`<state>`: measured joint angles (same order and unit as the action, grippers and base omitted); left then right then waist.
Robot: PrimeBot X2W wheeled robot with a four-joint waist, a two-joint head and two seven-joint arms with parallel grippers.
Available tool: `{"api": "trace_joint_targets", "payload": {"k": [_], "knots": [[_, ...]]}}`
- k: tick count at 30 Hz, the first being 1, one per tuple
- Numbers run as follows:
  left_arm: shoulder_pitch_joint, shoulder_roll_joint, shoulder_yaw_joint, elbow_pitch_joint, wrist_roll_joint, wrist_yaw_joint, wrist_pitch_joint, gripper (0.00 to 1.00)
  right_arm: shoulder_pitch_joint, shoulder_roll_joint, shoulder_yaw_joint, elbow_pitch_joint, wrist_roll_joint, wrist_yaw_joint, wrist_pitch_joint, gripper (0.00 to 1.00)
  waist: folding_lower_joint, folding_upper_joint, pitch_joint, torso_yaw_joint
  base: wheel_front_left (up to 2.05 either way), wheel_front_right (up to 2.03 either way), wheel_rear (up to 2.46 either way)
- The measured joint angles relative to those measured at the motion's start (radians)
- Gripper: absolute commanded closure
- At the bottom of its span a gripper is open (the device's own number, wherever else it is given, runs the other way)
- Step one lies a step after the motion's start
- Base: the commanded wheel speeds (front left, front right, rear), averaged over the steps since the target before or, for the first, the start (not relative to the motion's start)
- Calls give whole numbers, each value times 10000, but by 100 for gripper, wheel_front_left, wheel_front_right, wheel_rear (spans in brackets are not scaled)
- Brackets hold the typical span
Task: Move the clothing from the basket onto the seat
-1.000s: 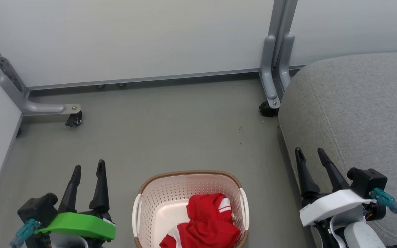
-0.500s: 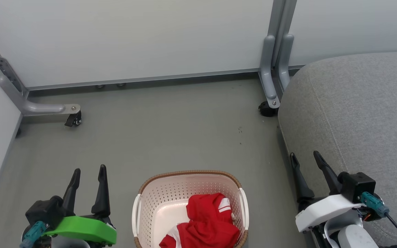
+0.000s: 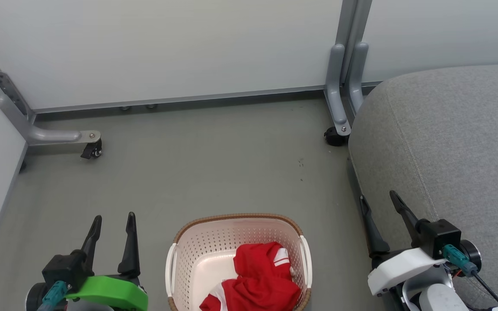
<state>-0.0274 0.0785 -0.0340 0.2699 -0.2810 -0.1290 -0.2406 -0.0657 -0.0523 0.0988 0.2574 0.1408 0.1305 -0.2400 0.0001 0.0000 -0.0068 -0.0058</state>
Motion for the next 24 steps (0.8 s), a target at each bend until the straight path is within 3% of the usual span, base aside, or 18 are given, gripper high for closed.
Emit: {"api": "trace_joint_targets", "payload": {"k": [24], "knots": [[69, -109, 150, 299, 677, -2, -221, 0, 1, 21, 13, 50, -424, 2, -169, 0, 0, 0, 42, -20, 0, 0, 0]]}}
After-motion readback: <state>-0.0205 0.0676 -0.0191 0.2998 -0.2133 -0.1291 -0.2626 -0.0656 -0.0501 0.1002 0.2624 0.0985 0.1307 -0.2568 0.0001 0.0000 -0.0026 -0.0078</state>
